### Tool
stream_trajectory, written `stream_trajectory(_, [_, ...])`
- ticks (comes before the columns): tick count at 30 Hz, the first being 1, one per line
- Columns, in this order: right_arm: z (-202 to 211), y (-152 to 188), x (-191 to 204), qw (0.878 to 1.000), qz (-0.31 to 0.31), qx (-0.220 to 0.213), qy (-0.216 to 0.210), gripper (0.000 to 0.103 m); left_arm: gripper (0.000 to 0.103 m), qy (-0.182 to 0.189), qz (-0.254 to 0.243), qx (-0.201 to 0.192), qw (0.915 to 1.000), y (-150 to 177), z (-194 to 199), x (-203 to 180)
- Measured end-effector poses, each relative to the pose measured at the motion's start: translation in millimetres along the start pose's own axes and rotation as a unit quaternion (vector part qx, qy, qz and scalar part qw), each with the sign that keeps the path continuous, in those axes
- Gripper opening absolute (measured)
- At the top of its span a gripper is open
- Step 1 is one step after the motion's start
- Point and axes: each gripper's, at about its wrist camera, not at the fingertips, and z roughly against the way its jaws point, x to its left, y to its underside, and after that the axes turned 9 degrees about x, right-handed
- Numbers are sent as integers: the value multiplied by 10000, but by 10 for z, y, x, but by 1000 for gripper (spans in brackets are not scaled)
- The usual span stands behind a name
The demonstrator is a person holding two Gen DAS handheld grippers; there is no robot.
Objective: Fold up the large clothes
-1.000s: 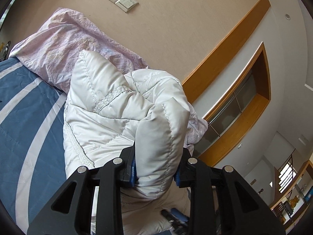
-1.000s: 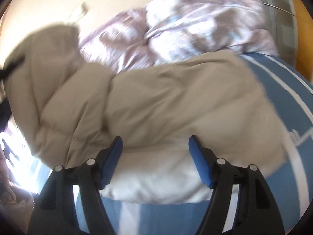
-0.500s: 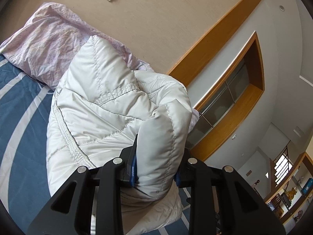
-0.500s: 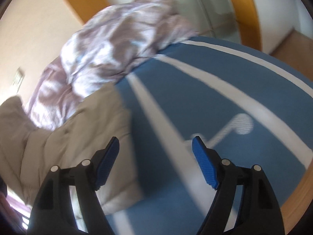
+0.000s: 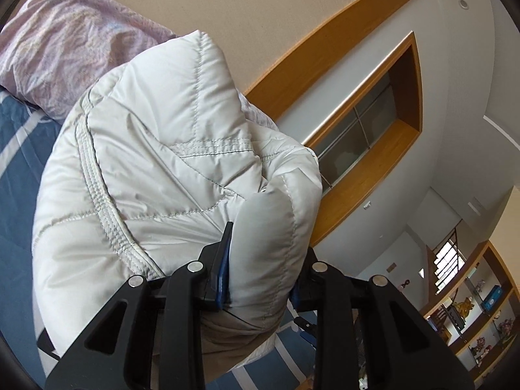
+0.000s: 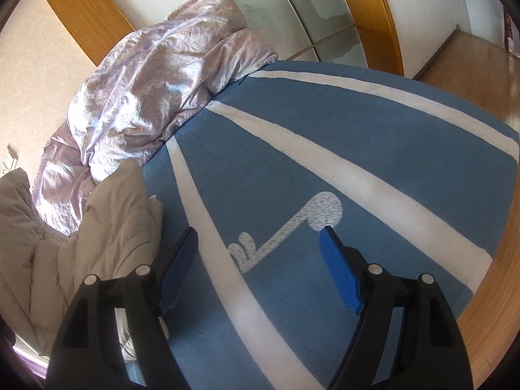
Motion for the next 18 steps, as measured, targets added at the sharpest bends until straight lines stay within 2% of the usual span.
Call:
stream_trajectory(9, [33, -2, -47, 10000, -30, -40, 83, 77, 27, 375, 2, 463, 9982, 152, -323, -138])
stream_trajectory(18, [81, 1, -105, 9998, -64, -85, 161, 77, 27, 627, -7, 1041, 9926, 245, -732, -305])
